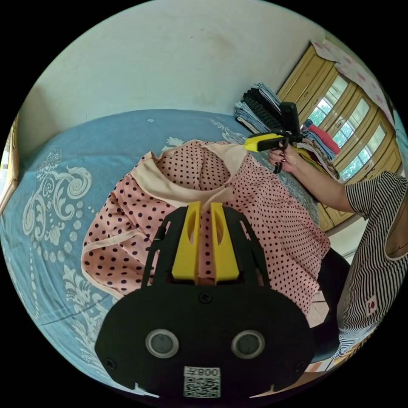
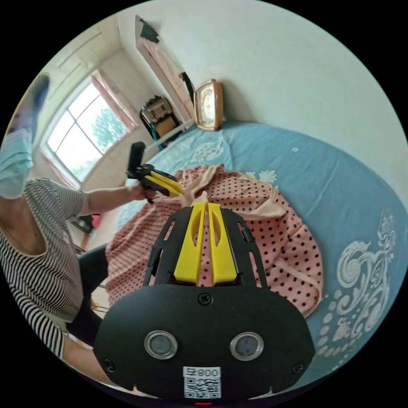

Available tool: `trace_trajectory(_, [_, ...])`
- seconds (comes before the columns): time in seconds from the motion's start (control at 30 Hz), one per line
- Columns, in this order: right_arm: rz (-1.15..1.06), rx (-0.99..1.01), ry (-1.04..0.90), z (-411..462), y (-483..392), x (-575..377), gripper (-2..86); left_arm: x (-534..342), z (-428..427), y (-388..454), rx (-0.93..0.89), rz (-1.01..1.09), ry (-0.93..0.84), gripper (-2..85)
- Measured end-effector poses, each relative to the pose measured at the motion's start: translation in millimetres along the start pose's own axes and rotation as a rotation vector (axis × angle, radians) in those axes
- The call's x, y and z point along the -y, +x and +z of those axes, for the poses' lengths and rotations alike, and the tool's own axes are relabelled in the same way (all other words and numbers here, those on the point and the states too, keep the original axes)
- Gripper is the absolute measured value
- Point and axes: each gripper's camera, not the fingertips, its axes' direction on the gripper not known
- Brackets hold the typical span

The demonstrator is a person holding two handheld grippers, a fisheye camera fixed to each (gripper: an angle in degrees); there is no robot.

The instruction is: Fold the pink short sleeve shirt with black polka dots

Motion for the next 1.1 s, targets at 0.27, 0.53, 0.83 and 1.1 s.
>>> trace_trajectory(0.27, [0.031,0.057,-0.090,-2,22,-22,1.1,-5,1,-11,-0.008,-0.066,0.012,5.3])
trace_trajectory(0.53, [-0.099,-0.136,-0.125,-8,4,-22,1.3,15,1,0,-0.080,-0.034,0.093,6.6])
trace_trajectory(0.83, [0.029,-0.090,0.002,-25,31,-19,0.4,73,69,16,-0.176,0.006,-0.096,6.2])
trace_trajectory(1.1, [0.021,-0.024,-0.244,19,39,-9,0.3,55,59,42,-0.150,0.117,-0.153,3.6])
